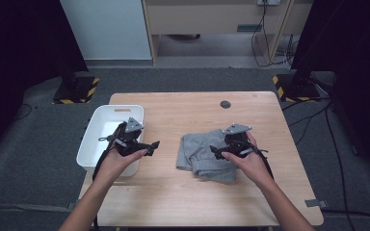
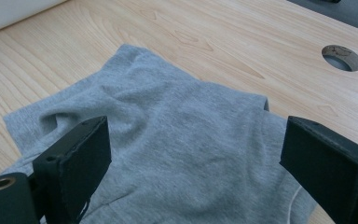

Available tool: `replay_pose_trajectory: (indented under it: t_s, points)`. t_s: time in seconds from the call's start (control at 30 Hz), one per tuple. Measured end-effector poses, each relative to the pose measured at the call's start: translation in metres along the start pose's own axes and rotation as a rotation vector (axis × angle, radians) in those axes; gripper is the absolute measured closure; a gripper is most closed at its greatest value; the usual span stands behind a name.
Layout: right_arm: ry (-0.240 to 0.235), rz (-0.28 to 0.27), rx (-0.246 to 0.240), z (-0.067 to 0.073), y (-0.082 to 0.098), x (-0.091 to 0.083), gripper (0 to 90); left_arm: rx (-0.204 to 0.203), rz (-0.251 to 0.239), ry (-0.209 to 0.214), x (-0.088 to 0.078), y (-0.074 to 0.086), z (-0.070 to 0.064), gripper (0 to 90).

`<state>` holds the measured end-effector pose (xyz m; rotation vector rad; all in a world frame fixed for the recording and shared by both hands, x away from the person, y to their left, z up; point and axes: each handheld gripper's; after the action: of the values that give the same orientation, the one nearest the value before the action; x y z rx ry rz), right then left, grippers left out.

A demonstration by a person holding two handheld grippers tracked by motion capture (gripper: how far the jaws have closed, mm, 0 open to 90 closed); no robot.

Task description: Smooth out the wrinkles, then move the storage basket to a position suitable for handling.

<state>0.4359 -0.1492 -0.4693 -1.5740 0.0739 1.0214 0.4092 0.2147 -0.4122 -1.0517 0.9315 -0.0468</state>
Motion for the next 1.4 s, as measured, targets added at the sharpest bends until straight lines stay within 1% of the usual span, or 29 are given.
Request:
replay_pose_trajectory:
  t_s: [0.1, 0.17, 0.33, 0.4, 0.5, 0.77, 1.0, 1.03, 1.1, 1.13, 1.4]
  points:
    - [0.003, 0.002, -0.004, -0.001, 0.001, 0.0, 8.5, -0.004, -0.004, -0.004, -0.002, 0.002, 0.003, 8.3]
    - [0.003, 0.001, 0.006, -0.002, 0.003, -0.001, 8.6, -0.008, -0.005, -0.009, -0.005, 0.003, 0.006, 8.3]
    - [0.007, 0.001, 0.013, -0.006, 0.006, -0.001, 8.6, -0.012, -0.005, -0.012, -0.007, 0.004, 0.008, 8.3]
    - [0.007, -0.003, 0.024, -0.008, 0.008, -0.003, 8.6, -0.013, -0.003, -0.017, -0.01, 0.006, 0.011, 8.4]
    - [0.007, -0.001, 0.026, -0.009, 0.009, -0.004, 8.6, -0.017, -0.004, -0.021, -0.012, 0.007, 0.013, 8.4]
    - [0.018, 0.001, 0.041, -0.017, 0.016, -0.009, 8.6, -0.034, -0.003, -0.048, -0.026, 0.016, 0.026, 8.5]
    - [0.02, -0.004, 0.046, -0.018, 0.019, -0.011, 8.5, -0.044, -0.003, -0.067, -0.034, 0.02, 0.035, 8.5]
    - [0.022, -0.005, 0.046, -0.019, 0.019, -0.011, 8.6, -0.05, -0.003, -0.071, -0.038, 0.022, 0.037, 8.6]
    - [0.024, -0.006, 0.047, -0.019, 0.019, -0.011, 8.6, -0.055, -0.007, -0.072, -0.039, 0.022, 0.038, 8.6]
    - [0.027, -0.009, 0.051, -0.02, 0.02, -0.012, 8.6, -0.062, -0.009, -0.074, -0.043, 0.024, 0.041, 8.7]
    - [0.037, -0.027, 0.055, -0.022, 0.025, -0.017, 8.4, -0.078, -0.012, -0.097, -0.052, 0.03, 0.051, 8.8]
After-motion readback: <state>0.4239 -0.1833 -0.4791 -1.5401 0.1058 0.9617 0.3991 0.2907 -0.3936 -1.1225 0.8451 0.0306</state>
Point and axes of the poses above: each handheld gripper's, and its own axes: x roughly forward along the jaws, y roughly out of its underside, z roughly to its left, and after that the axes turned 9 degrees about x, right-handed
